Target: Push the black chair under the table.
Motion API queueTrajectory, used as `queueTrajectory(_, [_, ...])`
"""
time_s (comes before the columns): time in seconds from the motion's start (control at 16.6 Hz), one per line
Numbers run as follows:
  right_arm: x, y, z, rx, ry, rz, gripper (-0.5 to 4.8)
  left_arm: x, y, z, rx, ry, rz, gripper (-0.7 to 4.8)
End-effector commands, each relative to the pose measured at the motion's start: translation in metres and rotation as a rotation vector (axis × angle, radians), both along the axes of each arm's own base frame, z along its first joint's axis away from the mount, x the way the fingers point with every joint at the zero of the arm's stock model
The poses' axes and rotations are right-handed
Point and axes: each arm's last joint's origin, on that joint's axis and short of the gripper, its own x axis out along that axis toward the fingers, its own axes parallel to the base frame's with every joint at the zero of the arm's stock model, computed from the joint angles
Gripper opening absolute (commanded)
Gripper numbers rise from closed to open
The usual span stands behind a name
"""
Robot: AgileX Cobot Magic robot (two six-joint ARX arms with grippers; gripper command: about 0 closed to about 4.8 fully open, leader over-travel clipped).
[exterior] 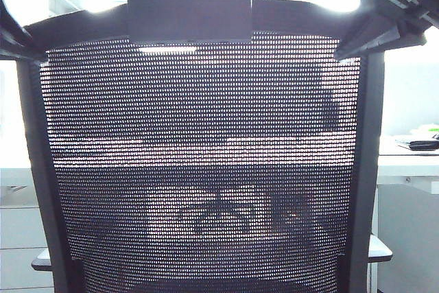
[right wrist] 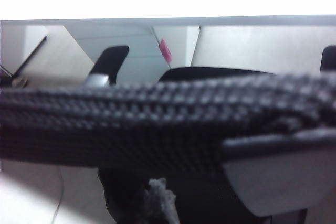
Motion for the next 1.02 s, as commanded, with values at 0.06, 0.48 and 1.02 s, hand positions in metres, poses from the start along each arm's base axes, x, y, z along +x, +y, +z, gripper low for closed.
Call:
queueTrajectory(0.06, [0.002, -0.002, 0.004, 0.006, -0.033, -0.017, -0.09, 0.001, 0.0, 0.004, 0.005, -0.041, 0.0, -0.06])
queueTrajectory(0.48, [0.01, -0.01, 0.007, 0.025, -0.076, -0.073, -0.09, 0.004, 0.002, 0.009, 0.048, -0.119, 0.081, -0.06])
queueTrajectory(1.02, [0.025, -0.006, 0.001, 0.036, -0.095, -0.079, -0.09, 0.024, 0.002, -0.005, 0.053, -0.095, 0.088, -0.06])
